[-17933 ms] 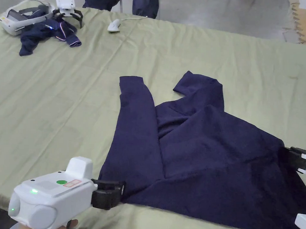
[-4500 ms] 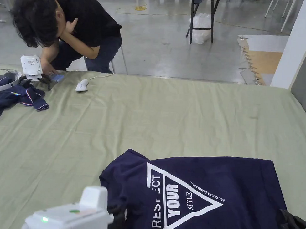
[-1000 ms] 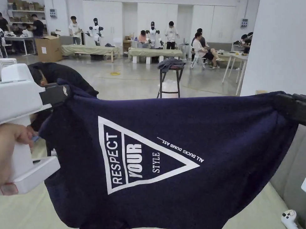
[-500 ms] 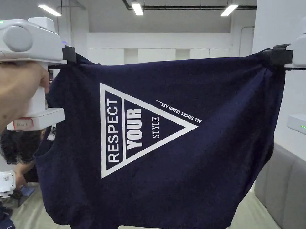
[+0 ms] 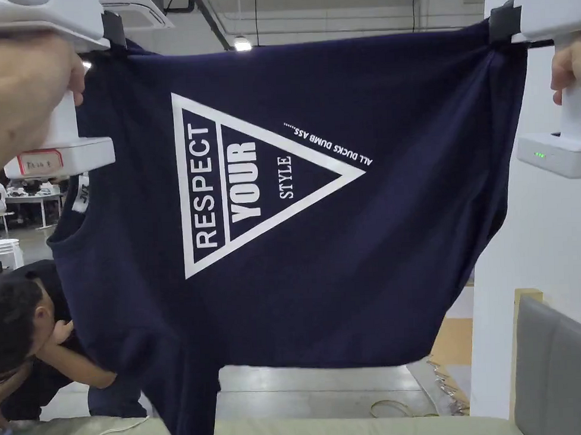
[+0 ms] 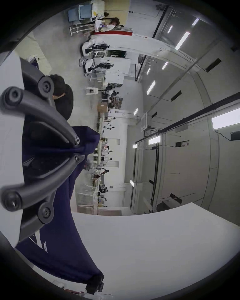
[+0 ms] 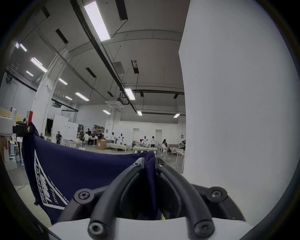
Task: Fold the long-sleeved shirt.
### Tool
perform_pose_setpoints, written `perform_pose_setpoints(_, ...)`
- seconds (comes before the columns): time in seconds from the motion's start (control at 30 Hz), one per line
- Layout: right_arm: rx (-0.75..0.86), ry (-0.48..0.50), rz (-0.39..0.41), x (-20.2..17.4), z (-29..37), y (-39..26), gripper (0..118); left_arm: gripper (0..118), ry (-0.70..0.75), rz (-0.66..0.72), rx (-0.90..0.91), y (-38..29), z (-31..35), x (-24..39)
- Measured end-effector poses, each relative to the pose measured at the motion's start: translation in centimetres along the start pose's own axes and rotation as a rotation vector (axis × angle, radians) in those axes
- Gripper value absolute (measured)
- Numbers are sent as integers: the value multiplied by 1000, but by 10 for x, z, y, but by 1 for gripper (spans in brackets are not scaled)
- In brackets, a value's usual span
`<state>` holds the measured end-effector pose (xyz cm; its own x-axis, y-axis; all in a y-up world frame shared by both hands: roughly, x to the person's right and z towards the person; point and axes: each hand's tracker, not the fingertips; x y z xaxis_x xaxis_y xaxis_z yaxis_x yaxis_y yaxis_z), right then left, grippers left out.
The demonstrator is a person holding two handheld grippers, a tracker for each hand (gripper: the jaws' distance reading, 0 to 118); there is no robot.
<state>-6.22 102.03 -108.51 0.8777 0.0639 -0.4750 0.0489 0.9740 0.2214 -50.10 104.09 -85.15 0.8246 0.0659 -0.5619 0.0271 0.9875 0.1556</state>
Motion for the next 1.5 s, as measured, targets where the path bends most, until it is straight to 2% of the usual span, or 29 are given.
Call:
perform_pose_setpoints(0.07, 44, -19, 1, -3, 3, -4, 8, 8, -4, -14, 26, 1, -2, 3)
perform_pose_setpoints(0.13, 48, -13, -32, 0, 1, -12, 8, 8, -3, -41, 19, -7, 4, 11)
perform_pose_setpoints(0.2, 43, -20, -24, 2, -2, -25, 8, 8, -6, -49, 14, -20, 3, 11)
perform_pose_setpoints(0.37, -45, 50, 1, 9, -3, -96, 8, 8, -35, -57, -82, -83, 0, 21)
perform_pose_setpoints(0.57, -238, 93, 54, 23, 18, -217, 8, 8, -88, -91, -268, -209, 31, 16)
perform_pose_setpoints(0.7, -373, 124, 52, 29, 58, -310, 8, 8, -138, -61, -396, -303, 80, 10)
perform_pose_setpoints(0.73, -411, 130, 66, 27, 74, -330, 8, 8, -151, -46, -411, -329, 96, 9)
perform_pose_setpoints(0.77, -431, 141, 33, 28, 93, -354, 8, 8, -163, -51, -466, -353, 101, 1)
perform_pose_setpoints(0.8, -464, 149, 45, 28, 109, -373, 8, 8, -173, -38, -485, -373, 118, -2)
perform_pose_setpoints(0.83, -468, 166, 91, 27, 131, -391, 8, 8, -186, -17, -503, -393, 136, -4)
perform_pose_setpoints(0.9, -528, 194, 69, 33, 165, -434, 8, 8, -193, -97, -530, -428, 178, -4)
perform_pose_setpoints(0.97, -557, 202, 53, 38, 210, -465, 8, 8, -246, -68, -591, -454, 225, -10)
perform_pose_setpoints(1.03, -585, 227, 94, 39, 265, -481, 8, 8, -211, -7, -630, -474, 274, -12)
perform_pose_setpoints(1.1, -644, 246, 114, 40, 310, -500, 8, 8, -234, 29, -680, -496, 318, -17)
perform_pose_setpoints(1.2, -701, 299, 163, 38, 380, -523, 8, 8, -232, 48, -767, -530, 385, -21)
perform_pose_setpoints(1.33, -845, 353, 128, 29, 454, -547, 8, 8, -223, 24, -917, -572, 457, -24)
perform_pose_setpoints(1.47, -991, 389, 116, 23, 495, -575, 8, 8, -165, 32, -973, -596, 502, -25)
perform_pose_setpoints(1.5, -1016, 373, 133, 20, 503, -581, 8, 8, -150, 59, -990, -600, 509, -27)
